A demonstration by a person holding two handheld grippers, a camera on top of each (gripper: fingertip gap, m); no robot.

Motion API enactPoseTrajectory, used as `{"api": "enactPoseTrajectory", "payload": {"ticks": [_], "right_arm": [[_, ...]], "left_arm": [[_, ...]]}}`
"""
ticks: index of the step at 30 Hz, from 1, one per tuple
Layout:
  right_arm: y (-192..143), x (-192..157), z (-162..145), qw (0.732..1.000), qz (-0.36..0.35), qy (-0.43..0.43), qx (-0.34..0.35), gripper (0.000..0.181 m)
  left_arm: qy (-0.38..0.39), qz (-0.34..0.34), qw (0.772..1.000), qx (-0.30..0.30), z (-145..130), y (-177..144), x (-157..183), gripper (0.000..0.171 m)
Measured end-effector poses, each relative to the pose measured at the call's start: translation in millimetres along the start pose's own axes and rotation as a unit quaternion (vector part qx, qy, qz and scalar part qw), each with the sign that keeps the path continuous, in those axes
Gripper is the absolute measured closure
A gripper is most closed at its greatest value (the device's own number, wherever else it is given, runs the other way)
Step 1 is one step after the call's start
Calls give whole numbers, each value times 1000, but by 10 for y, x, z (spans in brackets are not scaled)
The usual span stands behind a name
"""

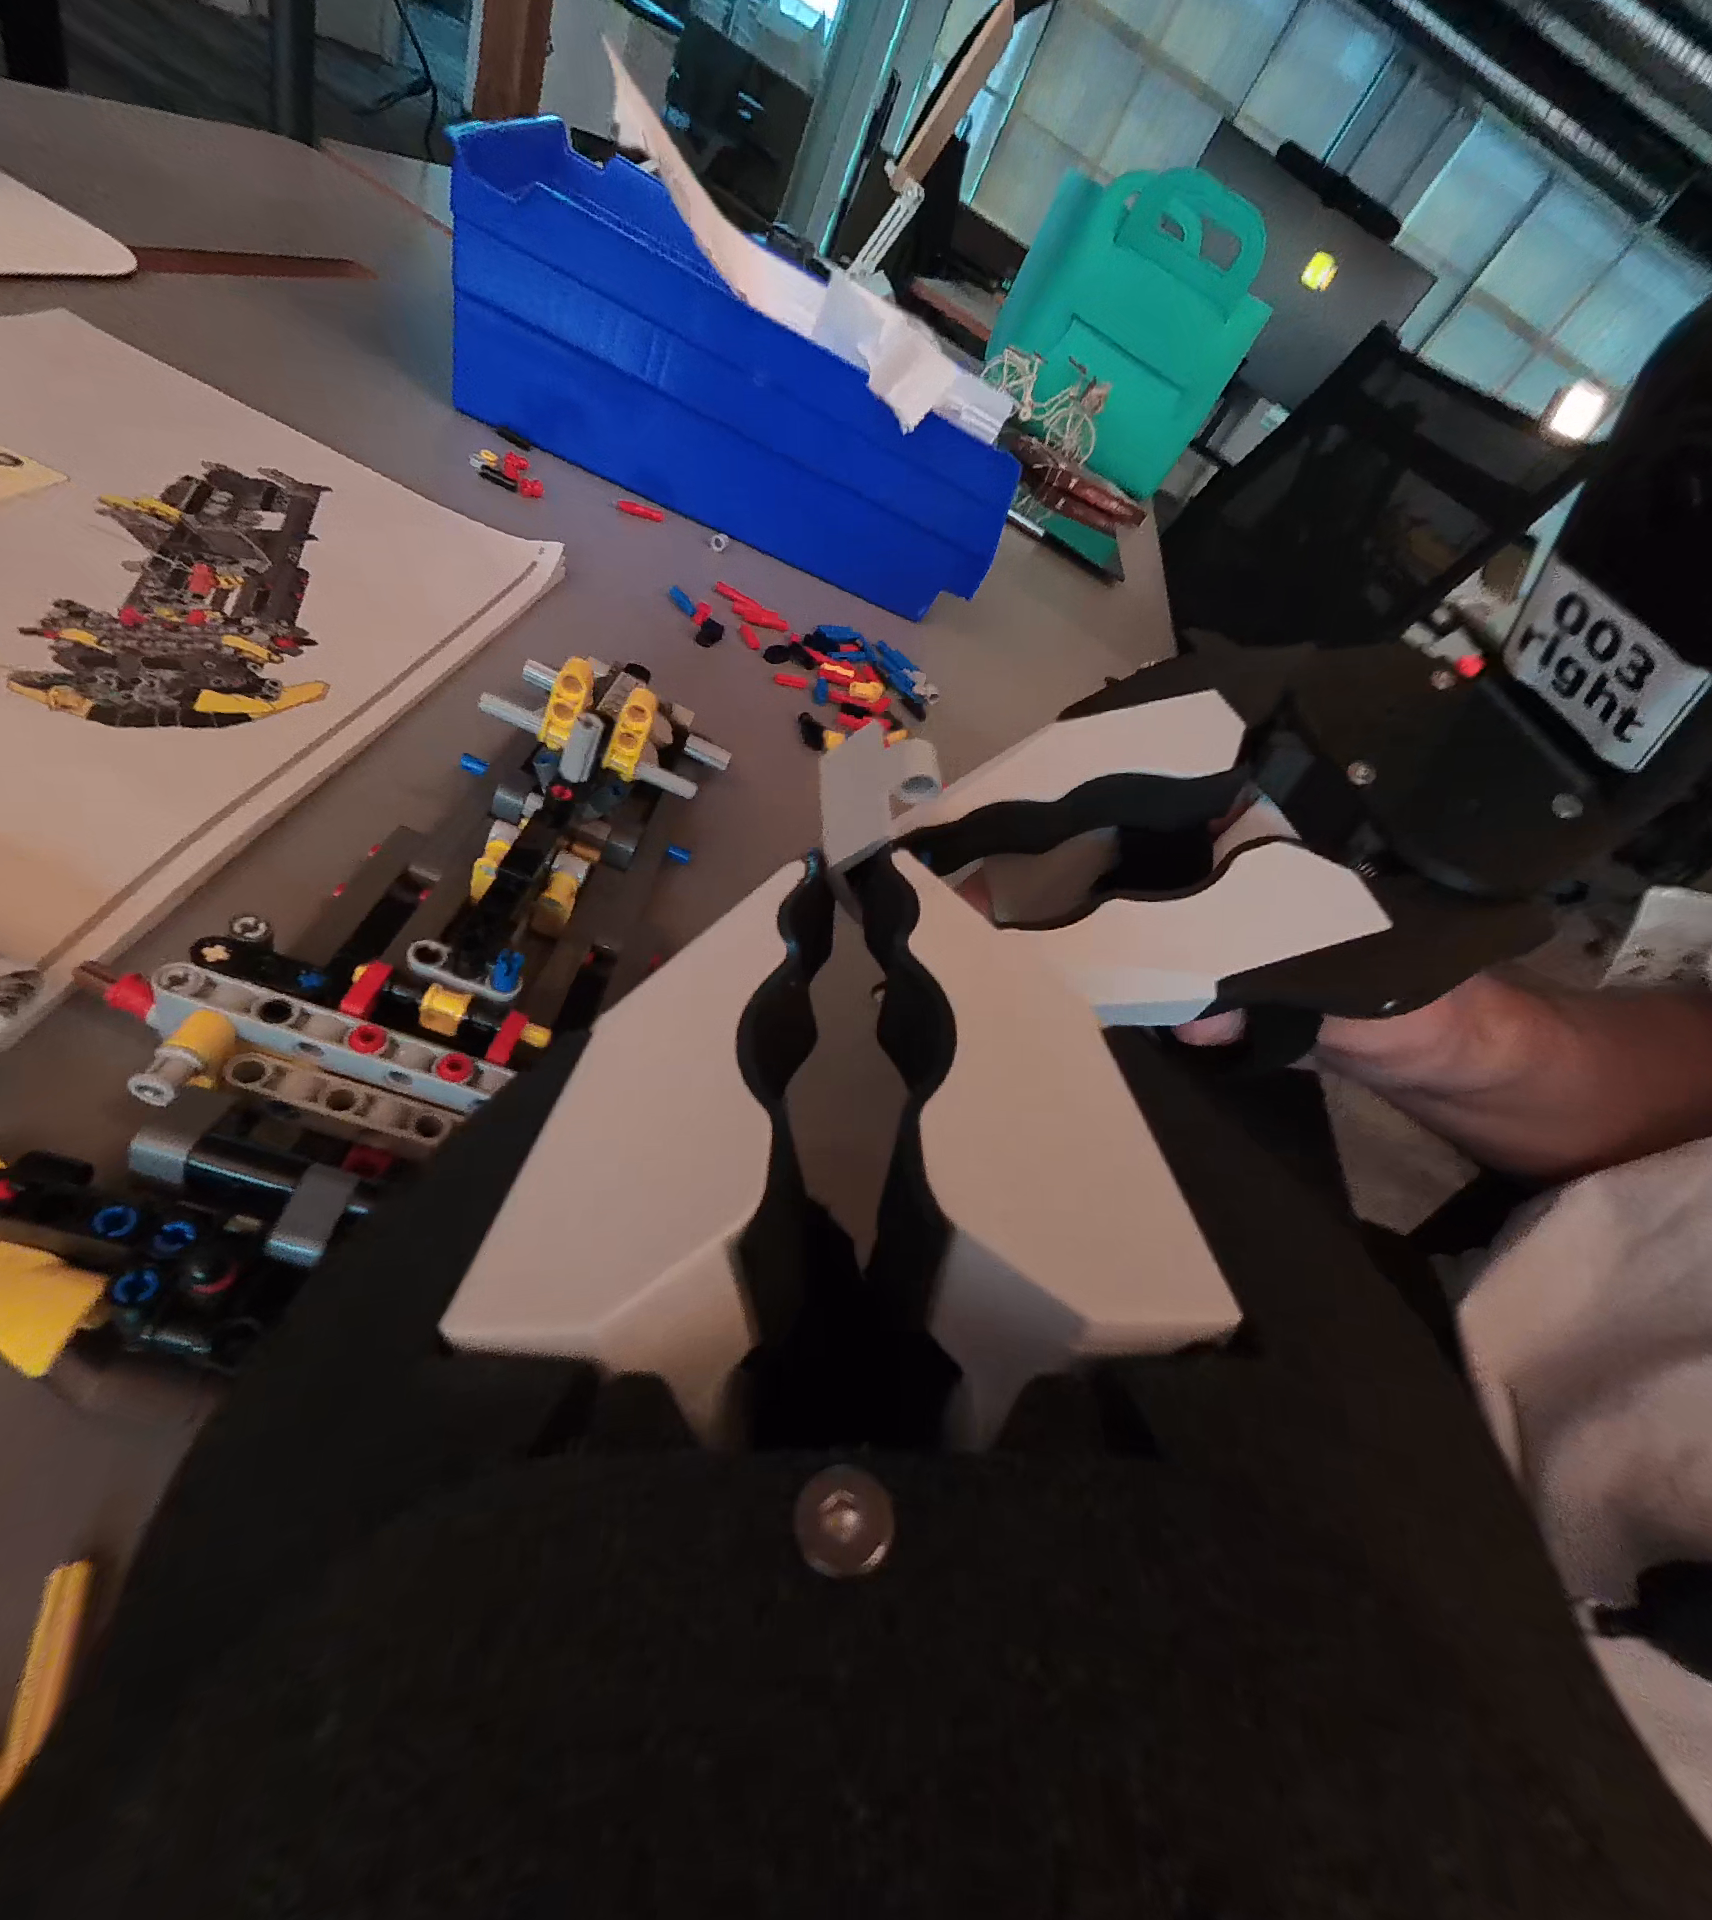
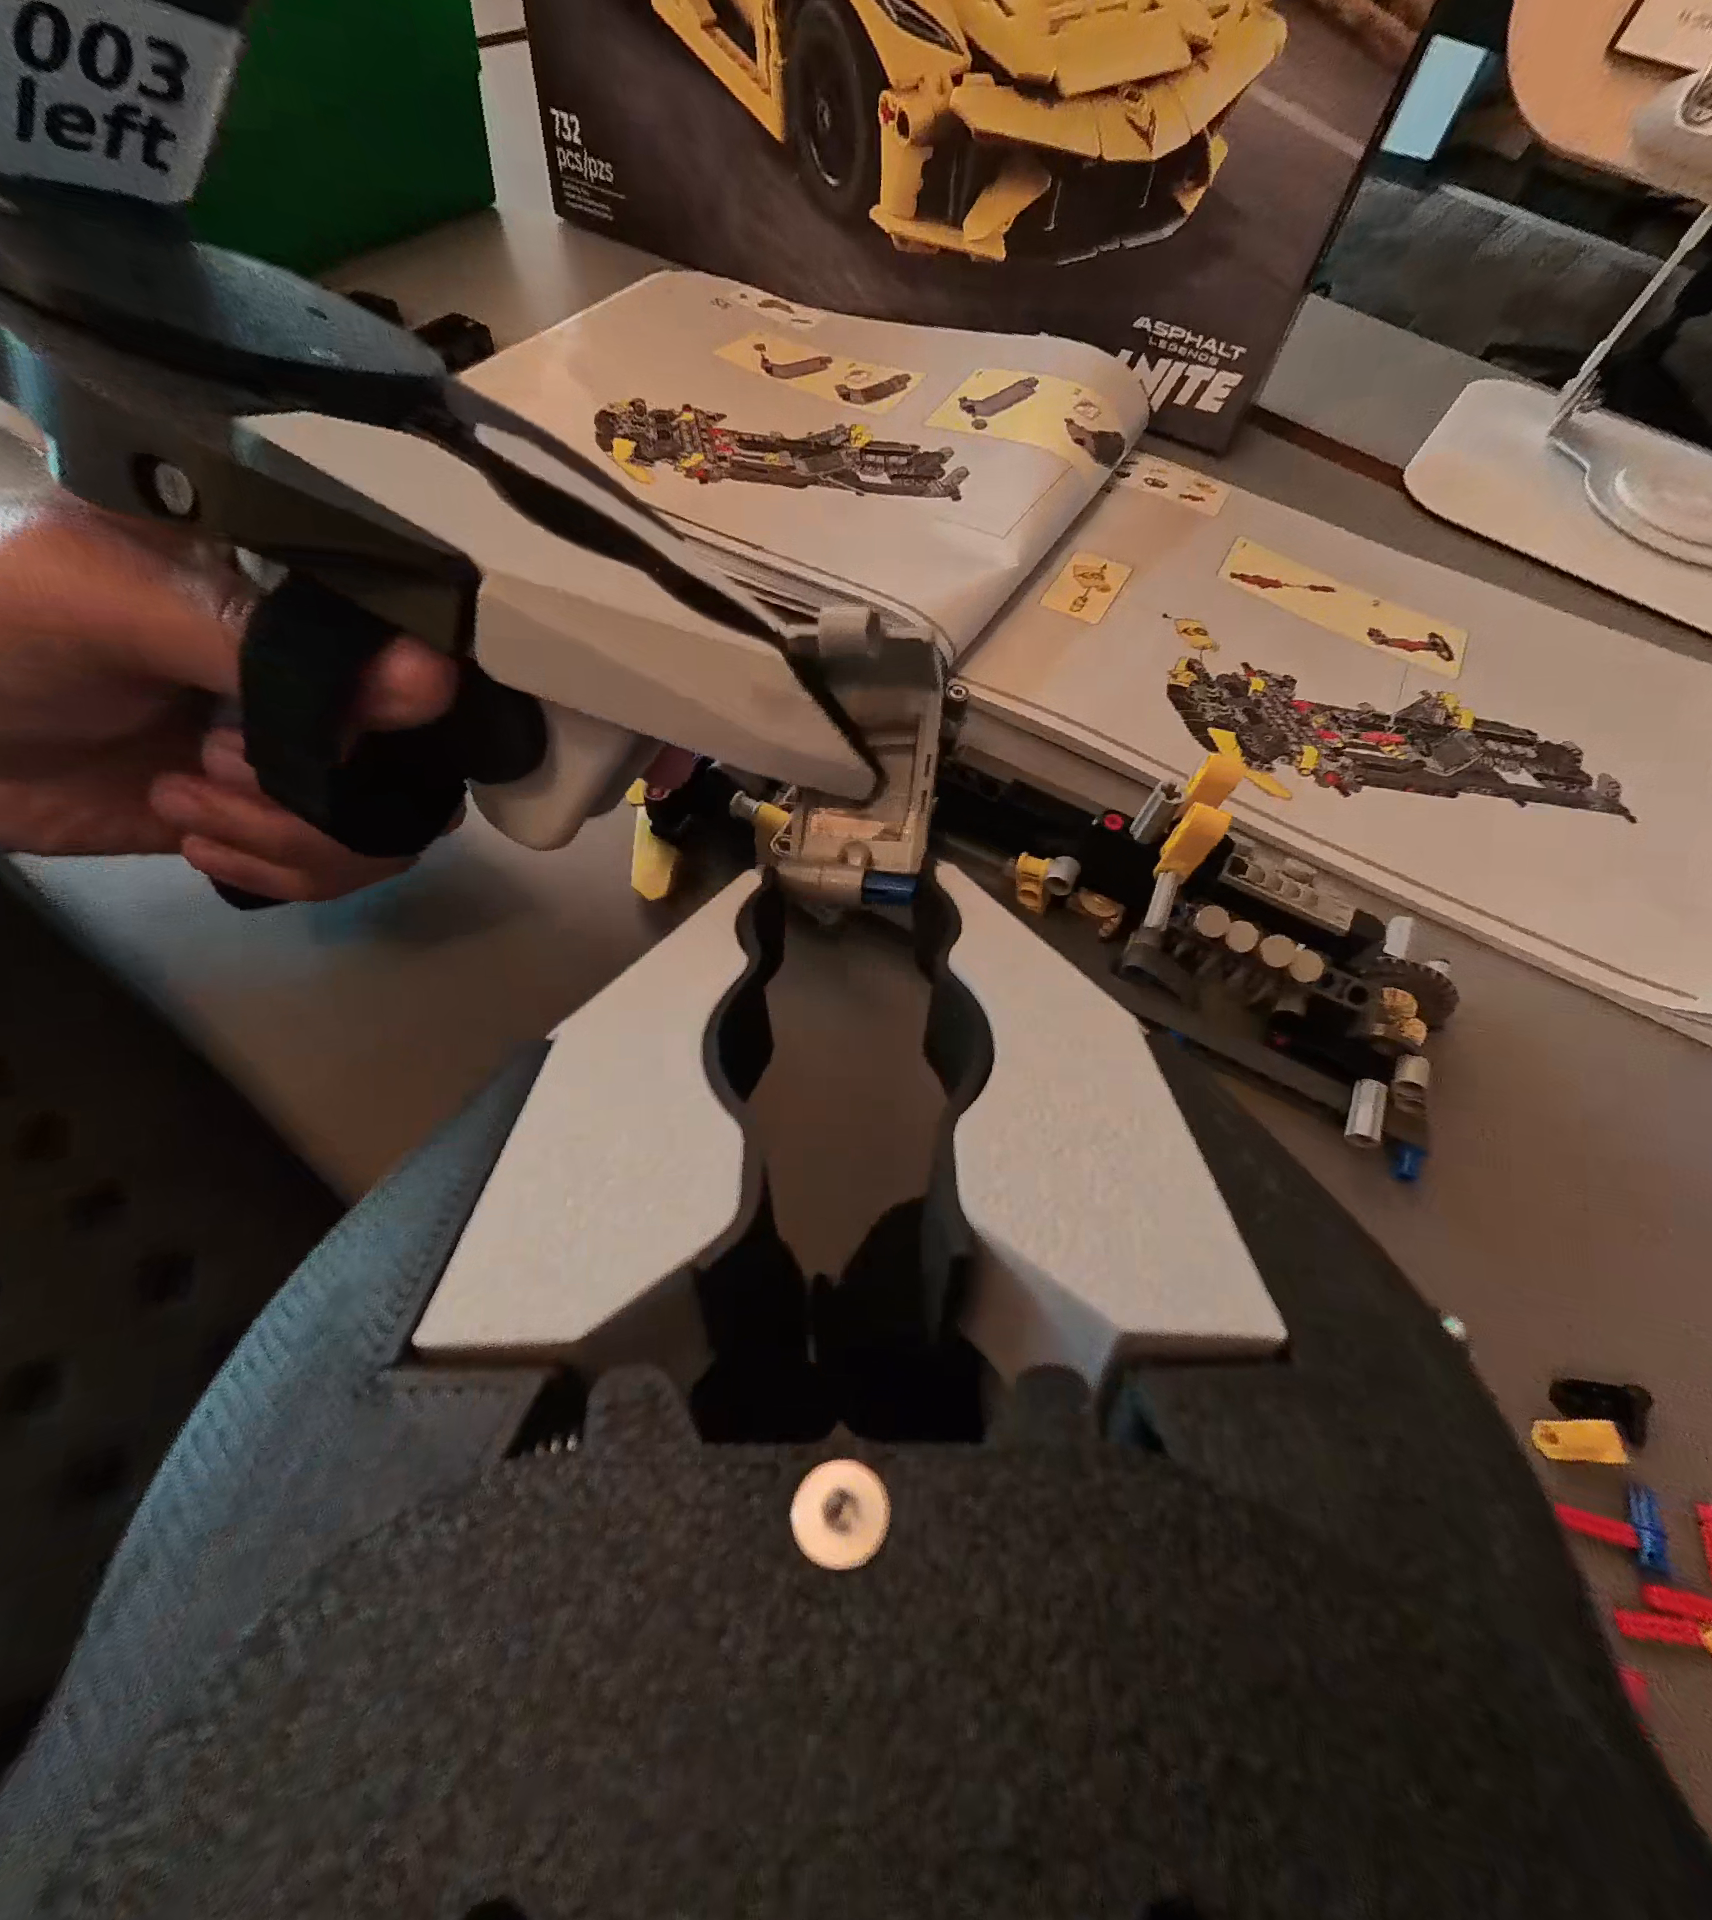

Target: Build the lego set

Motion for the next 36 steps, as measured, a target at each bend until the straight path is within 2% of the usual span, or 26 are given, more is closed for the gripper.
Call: {"api": "enactPoseTrajectory", "payload": {"ticks": [5, 14, 19, 22, 24, 27, 31, 34, 36], "right_arm": [[29, 26, -6, 1000, 3, 14, -8, 156], [-7, 7, -1, 999, 29, 19, 21, 155], [-27, -65, -23, 989, 140, 45, 3, 154], [-73, -17, 52, 964, 249, 89, -15, 142], [-91, 53, 148, 945, 310, 99, -35, 137], [-40, 205, 334, 938, 340, 64, -38, 139], [179, 383, 554, 931, 363, 37, -10, 143], [384, 450, 584, 925, 374, 62, 10, 147], [443, 432, 540, 905, 413, 105, 14, 149]], "left_arm": [[58, 38, 998, -6, 19, -40, -5, 169], [15, -6, 1000, 8, 35, -71, -41, 169], [-52, -71, 996, 23, 65, -191, -170, 170], [-121, -143, 981, 51, 97, -276, -229, 171], [-160, -165, 971, 69, 109, -305, -273, 170], [-202, -189, 957, 90, 115, -335, -322, 170], [-217, -182, 955, 88, 85, -344, -387, 170], [-219, -177, 956, 79, 66, -347, -411, 170], [-218, -176, 957, 69, 52, -344, -416, 170]]}}
Point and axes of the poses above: each gripper's, where its closed fingertips meet, y out along the fingers, z out of its top, x = y × z across the jaws, the point moved 8 cm from there along -y, back along the fingers, and after that the axes turned 11 degrees about y, right-handed, at the moved point
